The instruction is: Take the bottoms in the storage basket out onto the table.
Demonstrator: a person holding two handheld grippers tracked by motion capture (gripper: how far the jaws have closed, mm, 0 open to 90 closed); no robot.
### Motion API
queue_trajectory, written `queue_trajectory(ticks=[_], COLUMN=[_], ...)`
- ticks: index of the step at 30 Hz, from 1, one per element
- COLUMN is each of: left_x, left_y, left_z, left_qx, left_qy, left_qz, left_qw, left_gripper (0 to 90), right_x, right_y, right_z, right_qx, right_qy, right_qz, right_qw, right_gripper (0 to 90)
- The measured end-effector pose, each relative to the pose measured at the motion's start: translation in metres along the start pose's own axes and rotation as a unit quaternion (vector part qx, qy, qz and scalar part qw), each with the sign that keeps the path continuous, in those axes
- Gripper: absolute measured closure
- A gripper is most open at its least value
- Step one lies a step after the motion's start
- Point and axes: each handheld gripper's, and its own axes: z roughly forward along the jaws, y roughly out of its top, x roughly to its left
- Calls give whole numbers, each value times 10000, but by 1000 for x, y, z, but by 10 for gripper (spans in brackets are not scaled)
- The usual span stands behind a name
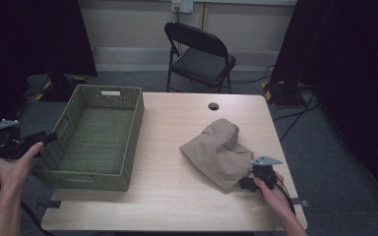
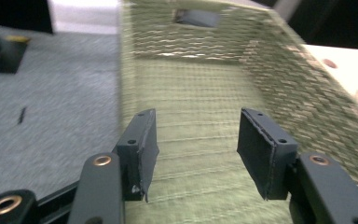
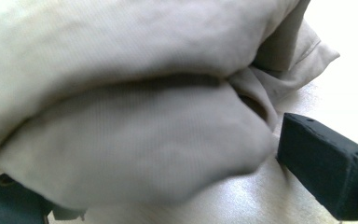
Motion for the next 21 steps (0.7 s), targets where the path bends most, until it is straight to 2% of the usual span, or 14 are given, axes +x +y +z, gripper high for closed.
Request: queue_trajectory(ticks=[3,4,5,8,11,12,13,14,15,16,17,21], left_x=[-18,-18,-28,-36,-51,-63,-63,-69,-82,-82,-95,-120], left_y=[1,1,2,3,4,7,7,9,13,13,18,27], left_z=[3,3,10,17,31,40,40,45,53,53,62,80], left_qx=[-89,-89,-118,-138,16,93,93,103,144,144,153,277], left_qy=[-294,-294,-425,-538,-651,-752,-752,-814,-932,-932,-1058,-1314], left_qz=[85,85,107,78,187,272,272,314,407,407,470,602], left_qw=[9995,9995,9990,9984,9977,9968,9968,9961,9947,9947,9932,9891], left_gripper=[469,469,469,489,487,487,485,485,482,482,482,486], right_x=[0,0,0,0,0,0,0,0,0,0,0,0], right_y=[0,0,0,0,0,0,0,0,0,0,0,0], right_z=[0,0,0,0,0,0,0,0,0,0,0,0], right_qx=[0,0,1,1,0,3,3,3,1,1,2,3], right_qy=[-1,-1,0,0,0,0,0,0,1,0,-1,1], right_qz=[0,0,1,0,1,7,7,7,1,1,6,7], right_qw=[10000,10000,10000,10000,10000,10000,10000,10000,10000,10000,10000,10000], right_gripper=[104,104,104,104,104,104,104,104,104,104,104,104])
